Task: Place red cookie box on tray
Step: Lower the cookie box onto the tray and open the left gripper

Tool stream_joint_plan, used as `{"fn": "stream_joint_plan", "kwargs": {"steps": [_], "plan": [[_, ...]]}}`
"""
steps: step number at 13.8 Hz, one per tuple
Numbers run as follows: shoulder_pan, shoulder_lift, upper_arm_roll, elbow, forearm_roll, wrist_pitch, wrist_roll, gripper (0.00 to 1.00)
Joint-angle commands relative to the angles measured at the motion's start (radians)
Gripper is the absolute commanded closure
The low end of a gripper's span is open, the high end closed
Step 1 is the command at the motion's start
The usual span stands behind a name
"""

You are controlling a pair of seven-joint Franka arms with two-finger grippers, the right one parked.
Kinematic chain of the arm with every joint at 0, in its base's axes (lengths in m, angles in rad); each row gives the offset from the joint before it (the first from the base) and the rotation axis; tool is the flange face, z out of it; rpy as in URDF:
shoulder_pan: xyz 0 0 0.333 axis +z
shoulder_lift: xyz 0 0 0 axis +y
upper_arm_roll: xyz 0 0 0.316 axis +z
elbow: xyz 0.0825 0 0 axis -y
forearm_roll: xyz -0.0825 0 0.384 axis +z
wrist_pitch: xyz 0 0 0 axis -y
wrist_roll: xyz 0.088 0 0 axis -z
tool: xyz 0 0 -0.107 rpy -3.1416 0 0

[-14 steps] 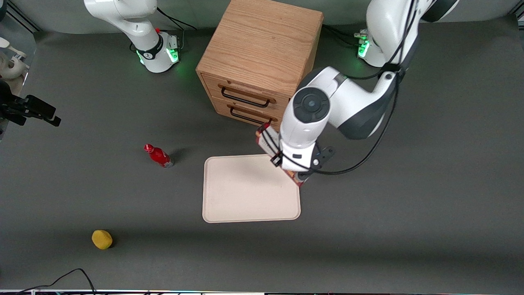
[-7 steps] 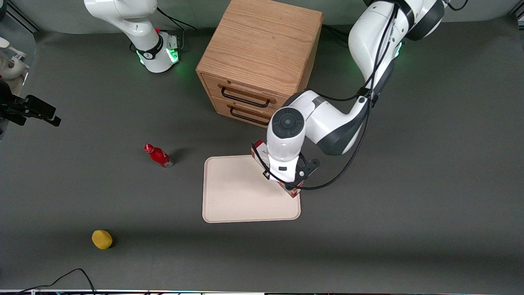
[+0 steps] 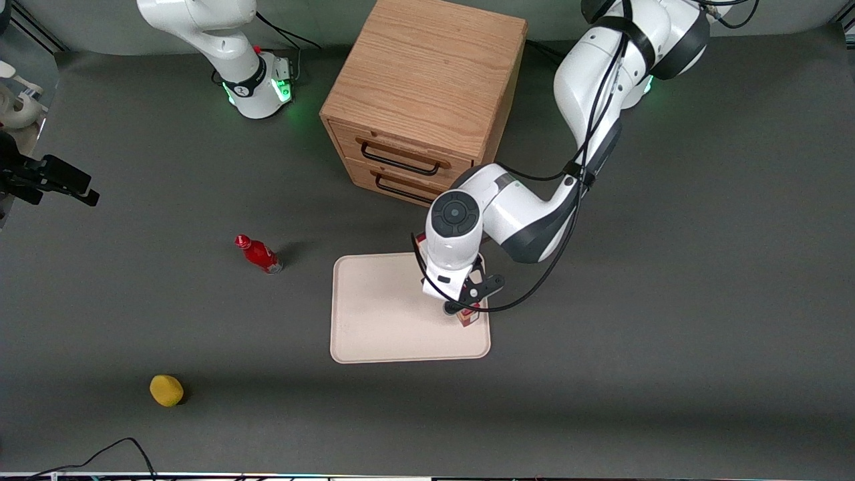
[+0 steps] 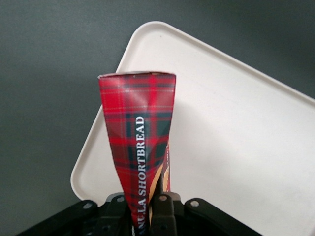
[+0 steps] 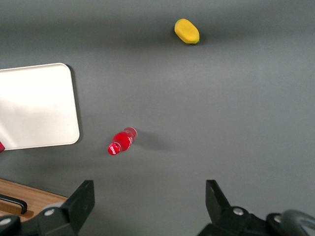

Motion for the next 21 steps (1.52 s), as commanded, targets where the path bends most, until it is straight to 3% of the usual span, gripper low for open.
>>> {"fn": "stream_joint_plan", "kwargs": {"steps": [1, 8, 16, 17, 18, 19, 21], "plan": [[-0.01, 0.035, 0.008, 0.031, 0.014, 0.043, 0.035, 0.87], [-0.007, 0.084, 0.009, 0.032, 0.071, 0.058, 0.044, 0.87], [-0.004, 0.105, 0.009, 0.031, 0.083, 0.121, 0.055, 0.82], [-0.004, 0.107, 0.009, 0.031, 0.086, 0.121, 0.058, 0.73], [-0.004, 0.106, 0.009, 0.031, 0.086, 0.121, 0.058, 0.28], [-0.002, 0.106, 0.009, 0.032, 0.086, 0.121, 0.06, 0.0], [0.001, 0.098, 0.008, 0.038, 0.083, 0.103, 0.061, 0.0]]}}
